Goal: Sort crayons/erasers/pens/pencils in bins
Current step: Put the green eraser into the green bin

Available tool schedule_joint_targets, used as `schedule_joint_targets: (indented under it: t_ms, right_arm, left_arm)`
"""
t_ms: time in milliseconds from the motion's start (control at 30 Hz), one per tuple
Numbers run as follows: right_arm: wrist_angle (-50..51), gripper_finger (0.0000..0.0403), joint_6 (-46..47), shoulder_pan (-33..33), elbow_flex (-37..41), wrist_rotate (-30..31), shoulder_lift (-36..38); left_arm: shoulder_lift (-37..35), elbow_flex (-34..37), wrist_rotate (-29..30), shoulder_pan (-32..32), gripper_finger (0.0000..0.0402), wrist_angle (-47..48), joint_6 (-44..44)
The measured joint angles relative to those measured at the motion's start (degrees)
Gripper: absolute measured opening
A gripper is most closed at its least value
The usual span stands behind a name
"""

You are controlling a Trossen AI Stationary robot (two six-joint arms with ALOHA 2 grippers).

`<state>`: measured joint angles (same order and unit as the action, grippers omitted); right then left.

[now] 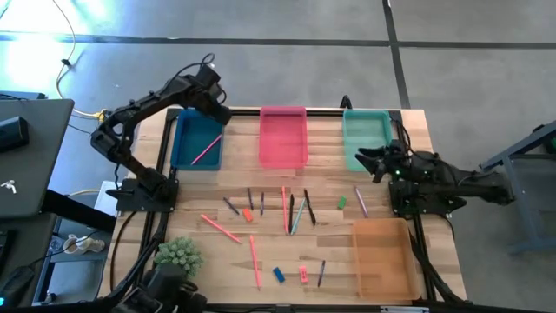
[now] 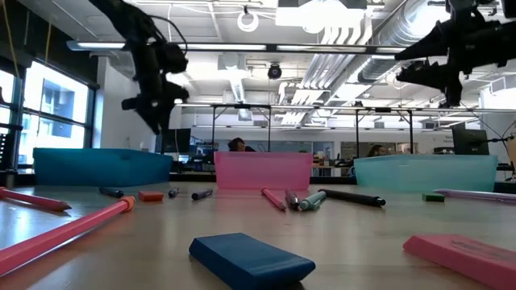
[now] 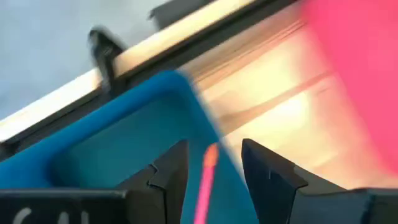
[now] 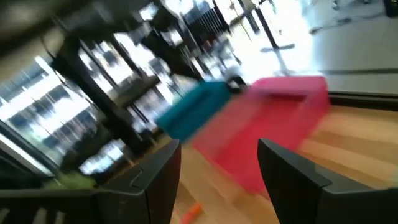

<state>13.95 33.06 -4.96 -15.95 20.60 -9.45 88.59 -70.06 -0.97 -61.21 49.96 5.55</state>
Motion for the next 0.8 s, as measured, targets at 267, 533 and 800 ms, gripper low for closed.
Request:
schedule_joint_targets:
  t_ms: [267,533,800]
  right_arm:
    - [23.15,0.0204,-8.02,-0.02,-14.6,-0.24,-11.11]
    - [28.68,0.0204,-14.13,-0.02,-19.45,-8.11,-19.5]
    - [28.23,0.0204,-17.23,0.13,-19.45,-15.82,-28.45]
  left_arm:
    - [-6.64,-1.05,-11.34,3.27,0.0131,0.0,2.99]
    - [-10.59,-0.56,-9.55,15.11,0.0131,-2.79,7.15]
    - [-11.03,6.19,-1.64,29.4,0.0131,-12.9,16.32]
